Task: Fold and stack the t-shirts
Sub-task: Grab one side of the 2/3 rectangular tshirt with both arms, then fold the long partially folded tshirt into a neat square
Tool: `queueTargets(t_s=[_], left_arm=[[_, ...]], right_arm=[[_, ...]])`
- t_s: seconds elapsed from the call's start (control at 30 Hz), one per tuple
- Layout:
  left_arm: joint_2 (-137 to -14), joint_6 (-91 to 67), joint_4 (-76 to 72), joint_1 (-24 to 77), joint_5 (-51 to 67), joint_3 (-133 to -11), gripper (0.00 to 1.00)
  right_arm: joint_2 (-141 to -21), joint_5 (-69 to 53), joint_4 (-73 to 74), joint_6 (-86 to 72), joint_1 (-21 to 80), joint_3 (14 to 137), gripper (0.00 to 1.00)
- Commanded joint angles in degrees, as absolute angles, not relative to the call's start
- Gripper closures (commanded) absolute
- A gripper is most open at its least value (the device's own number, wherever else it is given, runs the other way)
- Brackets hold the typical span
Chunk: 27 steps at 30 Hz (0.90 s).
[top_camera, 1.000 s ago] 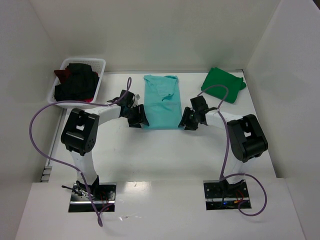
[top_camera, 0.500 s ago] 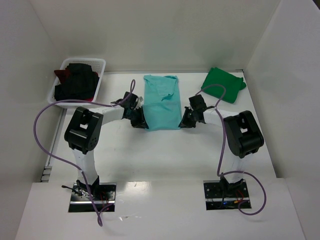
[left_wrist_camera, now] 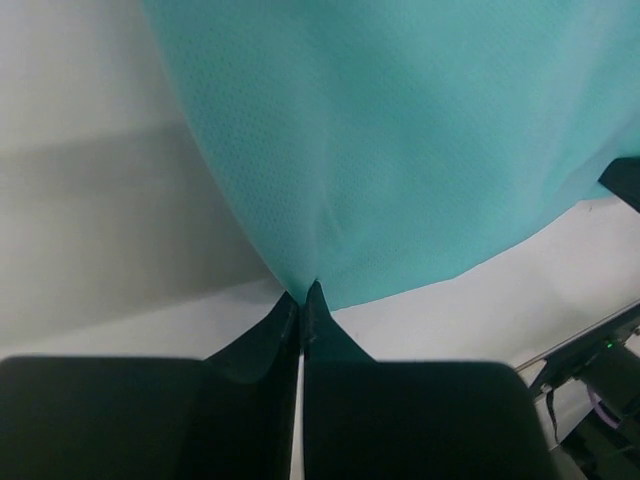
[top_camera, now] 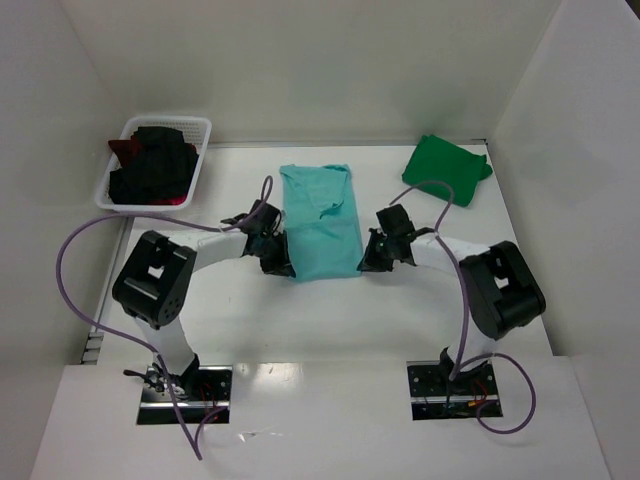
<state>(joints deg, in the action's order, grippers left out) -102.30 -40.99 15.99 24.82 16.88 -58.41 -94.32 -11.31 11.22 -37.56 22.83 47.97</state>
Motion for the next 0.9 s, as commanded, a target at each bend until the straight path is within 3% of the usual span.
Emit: queueTargets(t_s=[0.0, 0.3, 0.47, 0.57, 0.87], left_arm=[[-95.03, -43.42, 19.68, 26.37, 13.63, -56.17, 1.0], [-77.46, -48.43, 31.27, 31.9, 10.46, -50.45, 1.0], [-68.83, -50.1, 37.0, 32.61, 9.59, -58.41, 1.0], [-70.04, -47.82, 39.37, 32.0, 9.57, -64.76, 1.0], [-88.82, -40.87, 37.54, 24.02, 14.4, -80.05, 1.0]], right_arm=[[-86.59, -9.4, 13.26, -39.89, 25.83, 45.01, 1.0], [-64.73, -7.38, 20.38, -49.99, 32.86, 37.53, 1.0], [-56.08, -4.93, 26.27, -53.0, 33.93, 41.38, 1.0], [-58.26, -4.22, 26.81, -51.16, 33.32, 47.09, 1.0], [-76.61, -5.54, 21.71, -42.46, 23.92, 61.78, 1.0]])
